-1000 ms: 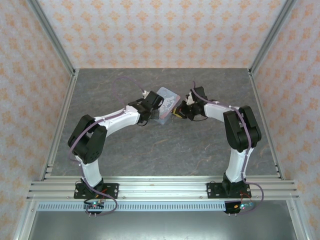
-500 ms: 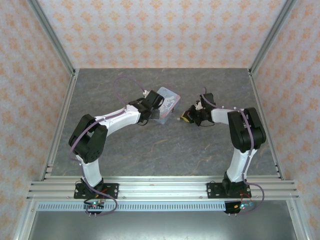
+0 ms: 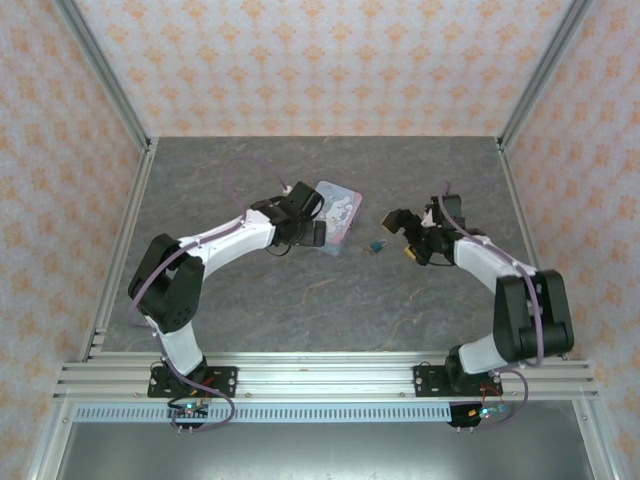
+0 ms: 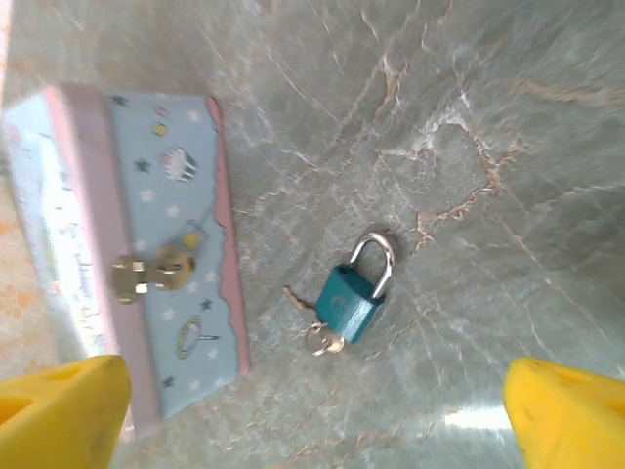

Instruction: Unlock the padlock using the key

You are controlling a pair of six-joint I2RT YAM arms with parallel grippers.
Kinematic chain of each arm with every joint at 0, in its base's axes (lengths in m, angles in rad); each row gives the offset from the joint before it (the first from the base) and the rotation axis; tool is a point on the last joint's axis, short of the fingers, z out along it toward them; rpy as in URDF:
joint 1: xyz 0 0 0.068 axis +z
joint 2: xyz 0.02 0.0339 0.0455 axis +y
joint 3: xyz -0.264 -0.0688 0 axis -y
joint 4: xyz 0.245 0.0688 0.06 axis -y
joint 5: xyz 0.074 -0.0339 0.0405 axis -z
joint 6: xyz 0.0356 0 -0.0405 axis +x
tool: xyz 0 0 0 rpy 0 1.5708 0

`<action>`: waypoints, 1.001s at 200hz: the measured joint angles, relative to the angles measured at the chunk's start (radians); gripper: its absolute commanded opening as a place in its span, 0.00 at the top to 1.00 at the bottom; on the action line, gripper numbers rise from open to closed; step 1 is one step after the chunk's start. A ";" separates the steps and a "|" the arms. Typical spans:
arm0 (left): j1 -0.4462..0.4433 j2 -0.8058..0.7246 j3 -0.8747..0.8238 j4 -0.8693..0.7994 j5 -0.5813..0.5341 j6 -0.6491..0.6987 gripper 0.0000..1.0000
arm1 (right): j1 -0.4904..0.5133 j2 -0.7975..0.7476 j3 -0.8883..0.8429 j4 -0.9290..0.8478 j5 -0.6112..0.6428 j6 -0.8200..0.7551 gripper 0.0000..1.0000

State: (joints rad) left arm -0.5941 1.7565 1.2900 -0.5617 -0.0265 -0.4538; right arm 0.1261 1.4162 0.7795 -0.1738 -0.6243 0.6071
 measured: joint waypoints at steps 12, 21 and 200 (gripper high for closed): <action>0.000 -0.040 0.002 -0.039 -0.006 0.001 0.01 | 0.000 -0.072 0.012 -0.058 0.030 -0.026 0.01; 0.004 -0.076 0.005 -0.061 -0.015 0.003 0.01 | 0.000 -0.120 0.031 -0.105 0.066 -0.048 0.01; 0.497 -0.605 -0.846 0.756 -0.512 0.285 0.00 | -0.001 -0.158 -0.410 0.643 1.023 -0.549 0.01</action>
State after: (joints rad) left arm -0.0975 1.1515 0.4438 0.1944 -0.5388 -0.1692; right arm 0.1253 1.2583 0.3698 0.4694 0.3992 0.0586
